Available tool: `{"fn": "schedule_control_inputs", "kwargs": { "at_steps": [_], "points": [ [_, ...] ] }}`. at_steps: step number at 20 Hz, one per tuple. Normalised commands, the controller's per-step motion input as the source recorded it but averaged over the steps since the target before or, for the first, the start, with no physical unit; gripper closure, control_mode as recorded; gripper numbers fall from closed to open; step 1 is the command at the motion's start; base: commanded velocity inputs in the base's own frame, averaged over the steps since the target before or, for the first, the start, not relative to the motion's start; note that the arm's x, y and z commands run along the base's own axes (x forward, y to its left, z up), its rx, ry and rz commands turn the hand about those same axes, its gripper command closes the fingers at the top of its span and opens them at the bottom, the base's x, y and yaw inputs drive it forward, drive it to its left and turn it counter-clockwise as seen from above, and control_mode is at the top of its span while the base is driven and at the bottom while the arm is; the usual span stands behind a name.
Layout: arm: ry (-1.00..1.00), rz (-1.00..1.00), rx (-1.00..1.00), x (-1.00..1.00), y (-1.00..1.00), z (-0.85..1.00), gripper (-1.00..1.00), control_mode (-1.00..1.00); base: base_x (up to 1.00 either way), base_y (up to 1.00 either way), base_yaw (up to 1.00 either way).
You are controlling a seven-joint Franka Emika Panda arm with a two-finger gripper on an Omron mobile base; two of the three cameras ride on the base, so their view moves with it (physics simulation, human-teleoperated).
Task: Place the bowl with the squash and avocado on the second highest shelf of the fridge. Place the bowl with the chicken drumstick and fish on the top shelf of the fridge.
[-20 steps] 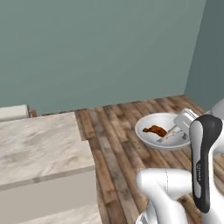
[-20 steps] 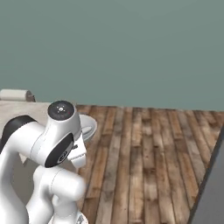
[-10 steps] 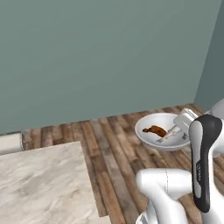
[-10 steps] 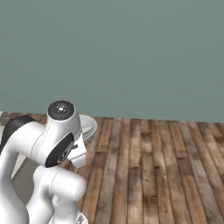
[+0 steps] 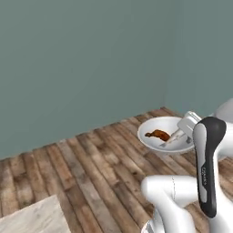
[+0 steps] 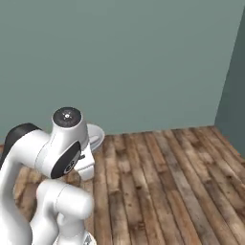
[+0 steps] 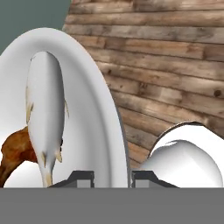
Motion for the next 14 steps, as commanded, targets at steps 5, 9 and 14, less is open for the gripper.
{"fn": "schedule_control_inputs", "kwargs": {
  "at_steps": [5, 9, 14],
  "points": [
    [0.0, 0.0, 0.0, 0.0, 0.0, 0.0, 1.0, 1.0, 0.01, -0.01, -0.87],
    [0.0, 0.0, 0.0, 0.0, 0.0, 0.0, 1.0, 1.0, 0.08, 0.0, -0.85],
    [0.0, 0.0, 0.0, 0.0, 0.0, 0.0, 1.0, 1.0, 0.27, 0.0, -0.81]
  ]
}}
